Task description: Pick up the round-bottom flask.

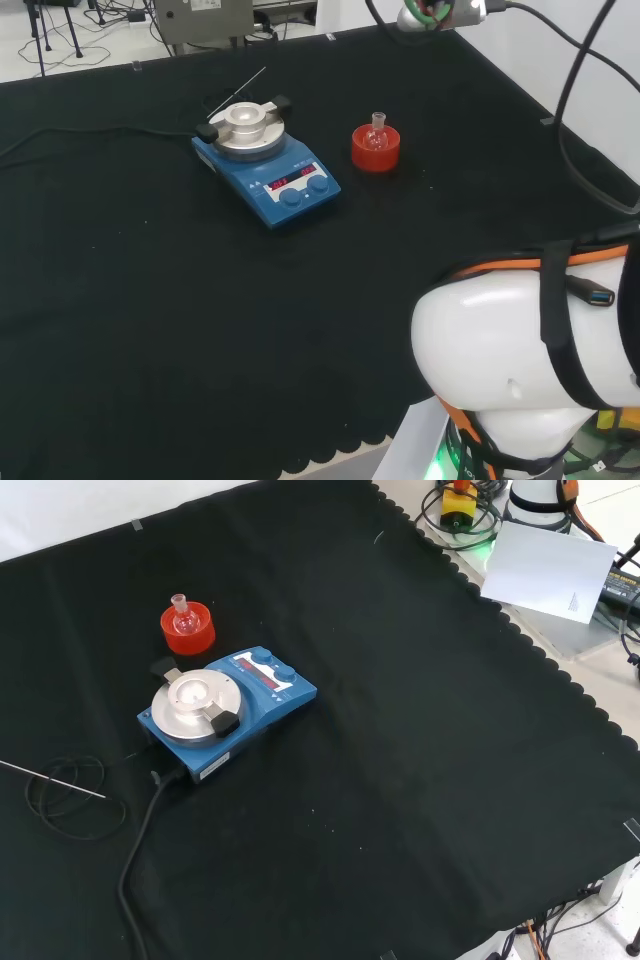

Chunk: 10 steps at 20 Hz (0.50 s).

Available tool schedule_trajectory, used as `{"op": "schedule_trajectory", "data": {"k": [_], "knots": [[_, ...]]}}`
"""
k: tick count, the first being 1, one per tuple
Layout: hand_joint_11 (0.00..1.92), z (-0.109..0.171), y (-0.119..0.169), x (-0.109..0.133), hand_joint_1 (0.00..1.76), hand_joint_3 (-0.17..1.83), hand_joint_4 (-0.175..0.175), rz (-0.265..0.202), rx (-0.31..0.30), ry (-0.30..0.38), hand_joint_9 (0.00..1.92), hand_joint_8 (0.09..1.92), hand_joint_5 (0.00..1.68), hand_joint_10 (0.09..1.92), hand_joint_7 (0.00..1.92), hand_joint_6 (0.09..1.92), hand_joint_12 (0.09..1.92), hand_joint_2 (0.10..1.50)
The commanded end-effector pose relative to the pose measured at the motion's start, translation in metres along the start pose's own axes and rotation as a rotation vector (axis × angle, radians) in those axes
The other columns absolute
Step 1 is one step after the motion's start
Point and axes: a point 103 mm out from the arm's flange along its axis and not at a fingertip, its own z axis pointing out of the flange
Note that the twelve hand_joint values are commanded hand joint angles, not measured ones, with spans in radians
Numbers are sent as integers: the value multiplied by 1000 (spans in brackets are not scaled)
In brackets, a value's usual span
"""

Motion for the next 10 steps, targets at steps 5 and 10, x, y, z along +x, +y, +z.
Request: {"op": "schedule_trajectory", "data": {"k": [5, 10], "knots": [[0, 36, 28, -22, 137, 234, -1, 74, -1, 26, 68, 427, 236, 613, 56, 87, 771, 1273], [0, 59, 61, -39, 162, 222, -4, 94, 19, 56, 77, 428, 239, 617, 66, 87, 791, 1267]]}}
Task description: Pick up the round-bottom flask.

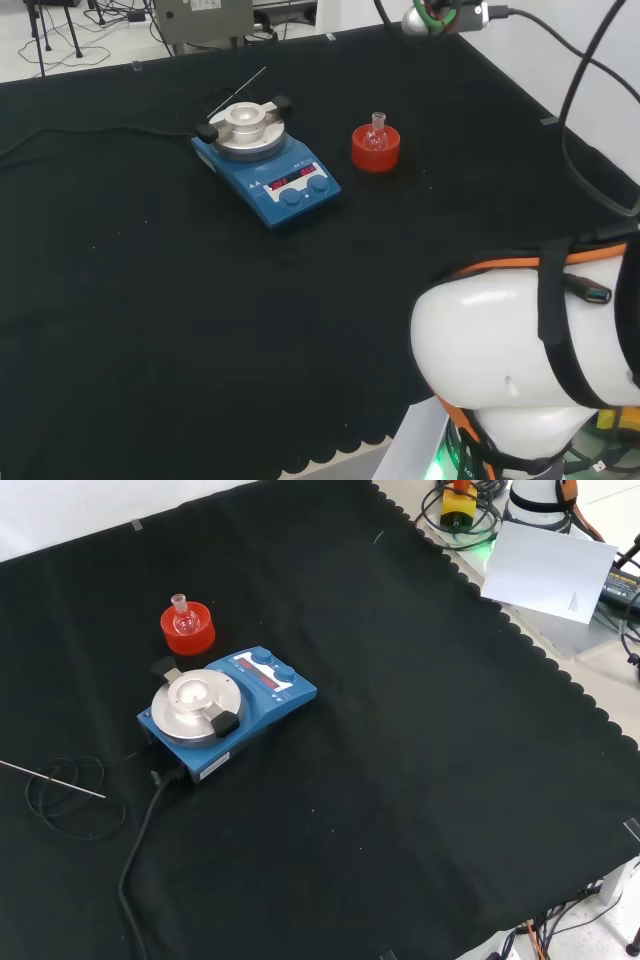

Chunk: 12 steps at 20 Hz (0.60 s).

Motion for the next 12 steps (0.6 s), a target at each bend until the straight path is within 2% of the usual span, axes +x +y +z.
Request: {"op": "schedule_trajectory", "data": {"k": [1, 3, 6, 12], "knots": [[0, 47, 52, -25, 165, 221, -4, 46, 35, 53, 78, 429, 240, 617, 68, 87, 794, 1266], [0, 58, 71, -28, 172, 218, -6, 28, 21, 79, 82, 430, 243, 619, 73, 87, 805, 1265], [0, 72, 103, -33, 184, 213, -7, 10, 33, 114, 90, 435, 248, 622, 83, 87, 831, 1264], [0, 103, 153, -53, 243, 200, -11, 27, 50, 154, 98, 442, 257, 628, 90, 87, 885, 1249]]}}
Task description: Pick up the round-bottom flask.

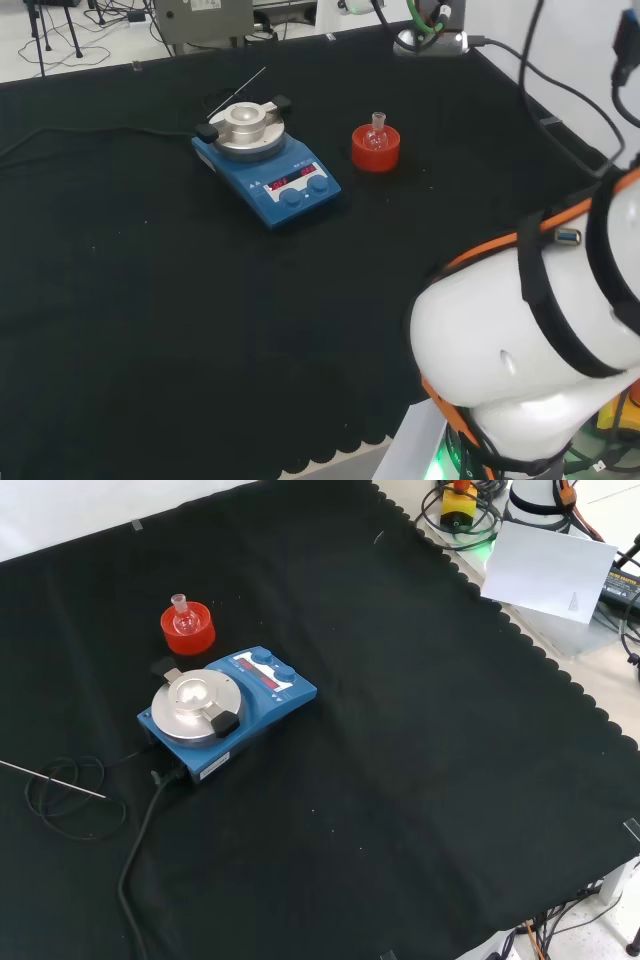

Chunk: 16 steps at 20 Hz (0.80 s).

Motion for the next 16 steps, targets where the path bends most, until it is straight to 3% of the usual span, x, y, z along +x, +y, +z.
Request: {"op": "schedule_trajectory", "data": {"k": [1, 8, 16], "knots": [[0, 31, 85, -35, 261, 196, -12, 14, -25, 79, 100, 445, 259, 630, 93, 87, 896, 1243], [0, 66, 115, -67, 374, 181, -19, 59, -45, 104, 130, 471, 276, 650, 120, 87, 966, 1195], [0, 97, 127, -97, 529, 181, -30, 81, -76, 145, 204, 524, 322, 680, 165, 87, 1092, 1104]]}}
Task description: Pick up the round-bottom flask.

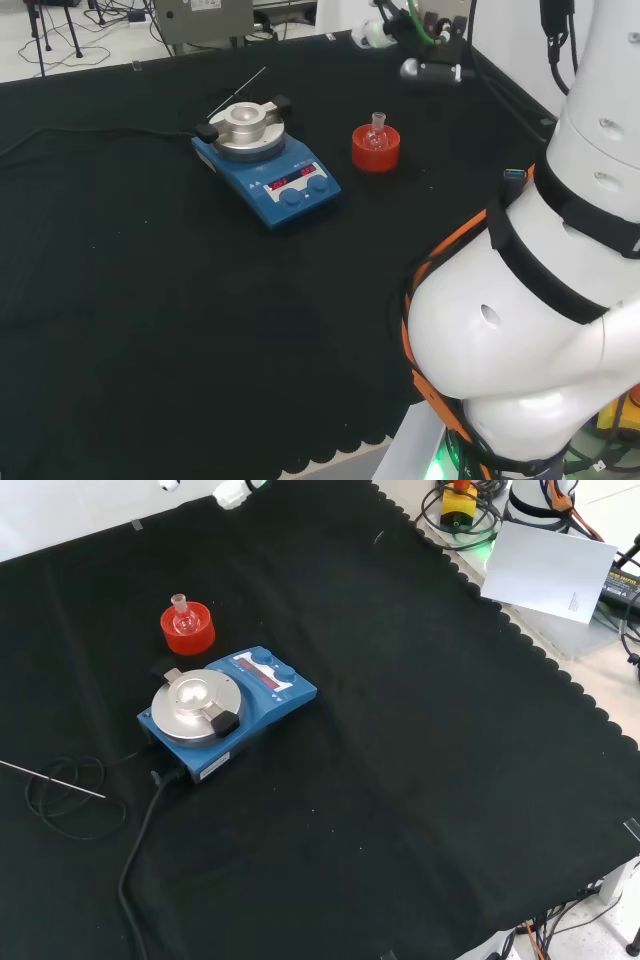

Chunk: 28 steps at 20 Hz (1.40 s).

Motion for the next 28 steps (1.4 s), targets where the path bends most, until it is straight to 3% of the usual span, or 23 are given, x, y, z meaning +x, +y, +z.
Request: {"op": "schedule_trajectory", "data": {"k": [1, 9, 20, 28], "knots": [[0, 20, 18, -33, 567, 179, -32, 28, -46, 56, 215, 531, 333, 684, 171, 87, 1110, 1080], [0, 56, 32, -42, 718, 506, -43, 59, -13, 101, 286, 603, 422, 700, 195, 87, 1208, 826], [0, 82, 50, -52, 726, 532, -47, 86, 19, 108, 297, 612, 439, 706, 200, 87, 1229, 804], [0, 109, 55, -64, 736, 539, -52, 120, 33, 159, 314, 618, 460, 714, 202, 87, 1243, 790]]}}
